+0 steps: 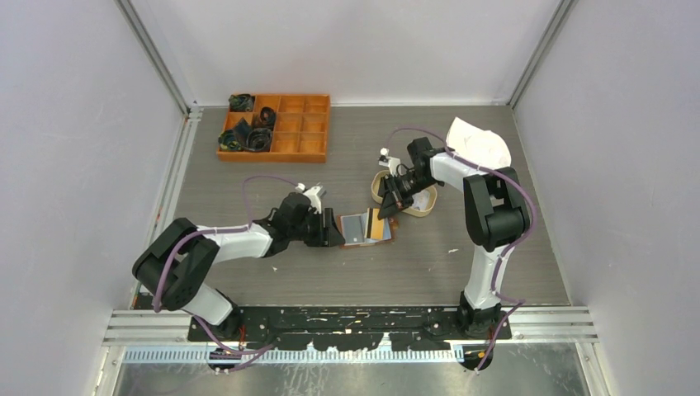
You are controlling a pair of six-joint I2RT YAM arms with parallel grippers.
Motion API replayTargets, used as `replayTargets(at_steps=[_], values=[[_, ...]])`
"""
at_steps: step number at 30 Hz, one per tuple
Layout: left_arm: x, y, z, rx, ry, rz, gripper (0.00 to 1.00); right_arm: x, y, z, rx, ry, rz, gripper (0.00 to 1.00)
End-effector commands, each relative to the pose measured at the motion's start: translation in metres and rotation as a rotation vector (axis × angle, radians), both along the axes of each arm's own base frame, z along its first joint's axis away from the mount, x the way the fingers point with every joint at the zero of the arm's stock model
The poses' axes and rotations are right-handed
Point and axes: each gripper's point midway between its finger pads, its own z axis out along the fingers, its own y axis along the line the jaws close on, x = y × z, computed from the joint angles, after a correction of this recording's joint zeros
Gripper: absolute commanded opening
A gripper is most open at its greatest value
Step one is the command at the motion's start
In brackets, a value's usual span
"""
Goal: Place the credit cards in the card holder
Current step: Insert the credit card into the card holder.
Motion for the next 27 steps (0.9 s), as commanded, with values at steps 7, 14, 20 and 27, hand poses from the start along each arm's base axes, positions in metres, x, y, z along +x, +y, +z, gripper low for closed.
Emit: replayTargets(at_steps=[7, 14, 20, 27], values=[[0.007, 0.012, 0.008, 0.074, -0.053, 0.008, 0.5, 0.002, 0.014, 0.005, 0.076, 0.052, -0.05, 0.01], [0.004, 0.026, 0.041, 0.059, -0.169, 0.023, 0.49, -0.002, 0.022, -0.001, 0.073, 0.057, -0.083, 0.01], [0.006, 0.019, 0.063, -0.001, -0.231, -0.004, 0.49, -0.006, 0.031, -0.004, 0.063, 0.061, -0.085, 0.01], [0.011, 0.01, 0.058, -0.009, -0.231, -0.031, 0.48, -0.001, 0.03, 0.021, 0.107, -0.004, -0.134, 0.01]])
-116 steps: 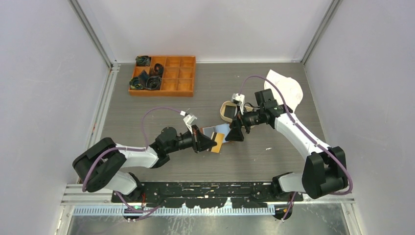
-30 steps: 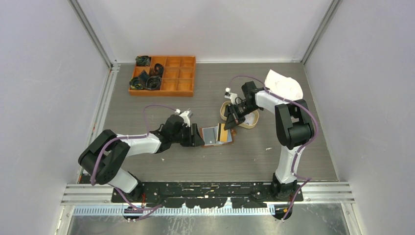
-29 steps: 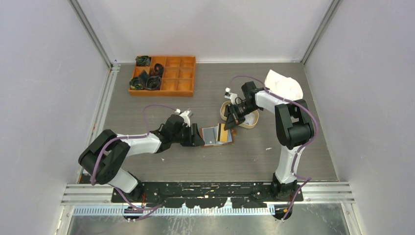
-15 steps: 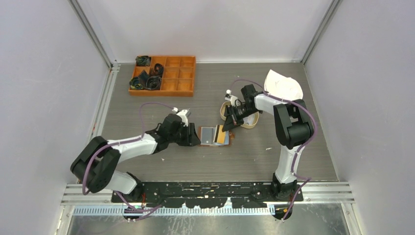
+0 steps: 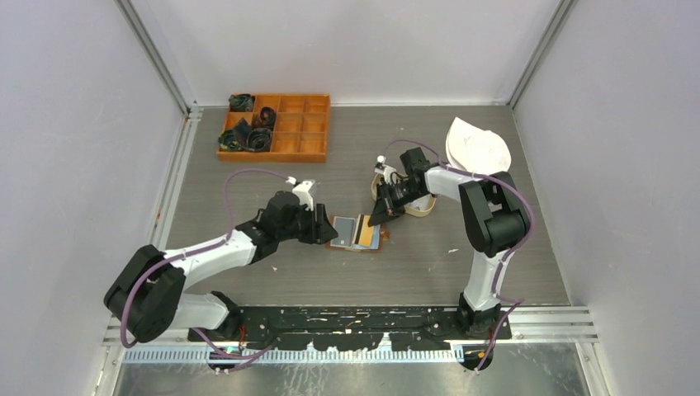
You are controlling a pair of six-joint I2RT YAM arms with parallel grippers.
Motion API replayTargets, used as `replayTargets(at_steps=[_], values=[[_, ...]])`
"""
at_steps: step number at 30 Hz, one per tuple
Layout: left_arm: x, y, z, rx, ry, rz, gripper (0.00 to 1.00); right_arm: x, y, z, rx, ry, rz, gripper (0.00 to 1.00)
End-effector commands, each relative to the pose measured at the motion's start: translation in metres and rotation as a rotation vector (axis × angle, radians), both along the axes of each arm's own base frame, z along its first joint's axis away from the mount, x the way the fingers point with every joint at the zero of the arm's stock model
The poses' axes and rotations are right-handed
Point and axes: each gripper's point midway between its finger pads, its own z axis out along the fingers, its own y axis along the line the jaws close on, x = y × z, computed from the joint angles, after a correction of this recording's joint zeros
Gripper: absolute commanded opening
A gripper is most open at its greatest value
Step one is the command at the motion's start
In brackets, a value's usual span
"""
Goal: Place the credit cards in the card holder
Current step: Insert the credit card into the card holder.
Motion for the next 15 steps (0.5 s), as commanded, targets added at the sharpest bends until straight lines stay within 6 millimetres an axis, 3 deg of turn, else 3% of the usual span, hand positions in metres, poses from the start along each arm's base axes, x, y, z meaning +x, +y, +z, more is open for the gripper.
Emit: replayTargets(at_steps=[1, 7, 15], values=[[0.012, -0.008, 0.008, -0.014, -0.06, -0.027, 0.48, 0.014, 0.003, 0.035, 0.061, -0.108, -0.041, 0.01], [0.022, -0.006, -0.003, 0.051, -0.059, -0.025, 0.5, 0.013, 0.008, 0.037, 0.099, -0.085, -0.06, 0.01], [0.021, -0.009, -0.017, 0.052, -0.019, -0.026, 0.5, 0.016, 0.006, 0.012, 0.052, -0.037, -0.091, 0.01]])
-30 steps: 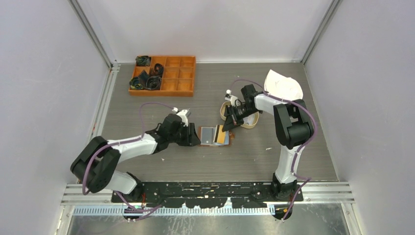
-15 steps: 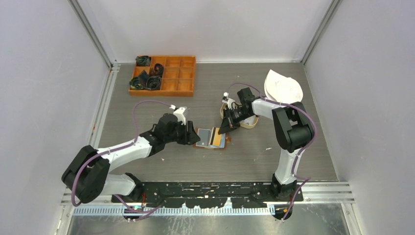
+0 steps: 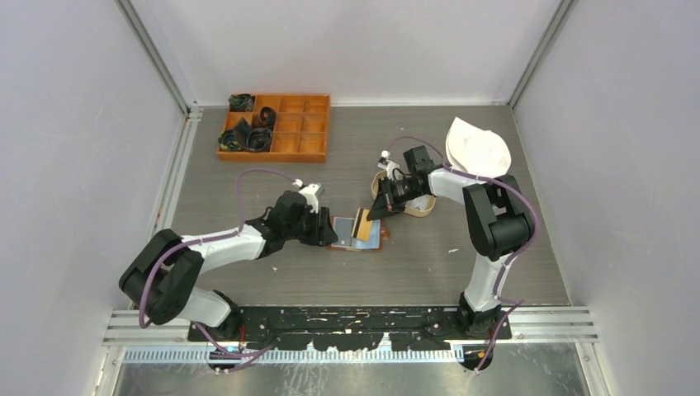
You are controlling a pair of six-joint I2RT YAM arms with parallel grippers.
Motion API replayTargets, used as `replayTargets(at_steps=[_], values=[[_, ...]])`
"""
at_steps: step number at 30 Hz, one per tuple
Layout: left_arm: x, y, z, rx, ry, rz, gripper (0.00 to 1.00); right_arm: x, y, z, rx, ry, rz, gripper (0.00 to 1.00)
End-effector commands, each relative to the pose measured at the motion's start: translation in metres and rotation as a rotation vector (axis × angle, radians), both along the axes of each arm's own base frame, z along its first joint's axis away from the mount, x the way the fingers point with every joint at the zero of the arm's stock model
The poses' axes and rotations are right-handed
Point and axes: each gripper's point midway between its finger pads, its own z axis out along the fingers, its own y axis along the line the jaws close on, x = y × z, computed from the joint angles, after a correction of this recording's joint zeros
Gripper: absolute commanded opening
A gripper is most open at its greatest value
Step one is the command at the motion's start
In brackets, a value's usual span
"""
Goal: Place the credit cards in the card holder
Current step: Insert the credit card into the card holder.
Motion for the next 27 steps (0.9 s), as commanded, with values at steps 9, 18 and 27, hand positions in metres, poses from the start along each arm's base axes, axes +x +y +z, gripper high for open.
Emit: replayTargets(at_steps=[9, 18, 27], values=[[0.015, -0.005, -0.001, 0.013, -0.018, 0.008, 0.49, 0.006, -0.004, -0.023, -0.057, 0.021, -0.032, 0.01], [0.016, 0.001, -0.013, 0.074, 0.016, 0.018, 0.43, 0.008, -0.01, -0.021, -0.1, -0.02, -0.031, 0.01], [0.014, -0.003, -0.017, 0.07, 0.04, 0.004, 0.35, 0.006, 0.0, -0.02, -0.105, -0.037, -0.019, 0.01]])
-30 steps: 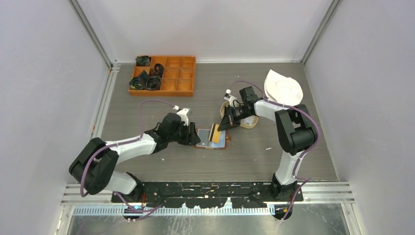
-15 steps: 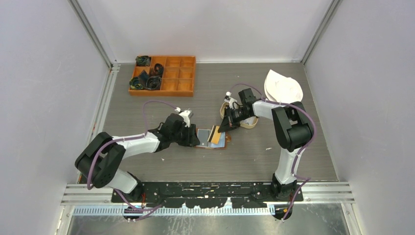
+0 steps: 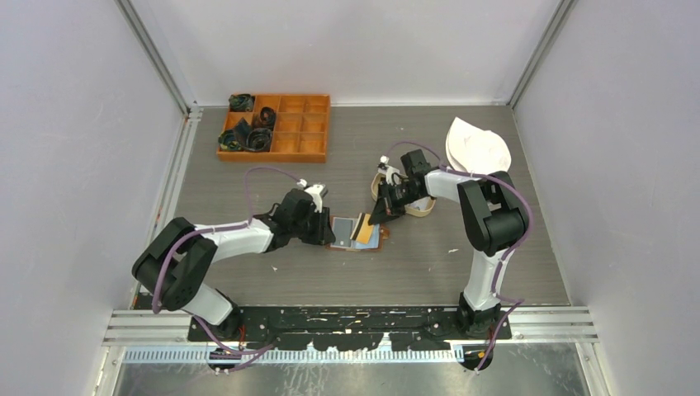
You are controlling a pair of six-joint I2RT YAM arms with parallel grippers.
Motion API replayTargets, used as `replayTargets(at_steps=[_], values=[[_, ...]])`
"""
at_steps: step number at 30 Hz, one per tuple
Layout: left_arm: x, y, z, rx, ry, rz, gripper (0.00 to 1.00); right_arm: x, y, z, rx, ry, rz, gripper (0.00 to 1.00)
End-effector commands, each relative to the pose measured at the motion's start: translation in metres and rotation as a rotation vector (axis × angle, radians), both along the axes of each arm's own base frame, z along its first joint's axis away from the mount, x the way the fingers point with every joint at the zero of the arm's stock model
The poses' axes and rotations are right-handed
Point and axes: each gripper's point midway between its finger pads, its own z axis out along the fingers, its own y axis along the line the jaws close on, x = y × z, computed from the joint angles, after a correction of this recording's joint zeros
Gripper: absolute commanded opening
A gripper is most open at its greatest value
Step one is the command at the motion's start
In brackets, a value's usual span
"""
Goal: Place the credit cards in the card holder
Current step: Insert the credit card into the card holder.
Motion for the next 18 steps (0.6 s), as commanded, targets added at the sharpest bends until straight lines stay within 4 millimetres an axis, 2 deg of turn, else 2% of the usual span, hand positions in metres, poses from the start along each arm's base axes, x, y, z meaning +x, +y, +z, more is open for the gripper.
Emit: replayTargets(at_steps=[1, 12, 18], values=[[0.0088, -0.0054, 0.0075, -0.011, -0.014, -0.005, 0.34, 0.0041, 0.007, 0.0069, -0.024, -0.078, 0.018, 0.01], [0.007, -0.0056, 0.0055, -0.01, 0.0, -0.009, 0.31, 0.0028, 0.0088, 0.0069, -0.037, -0.078, 0.013, 0.01], [0.0066, -0.0059, 0.004, -0.008, 0.006, -0.011, 0.31, 0.0104, 0.0062, 0.008, -0.061, -0.11, -0.039, 0.01]])
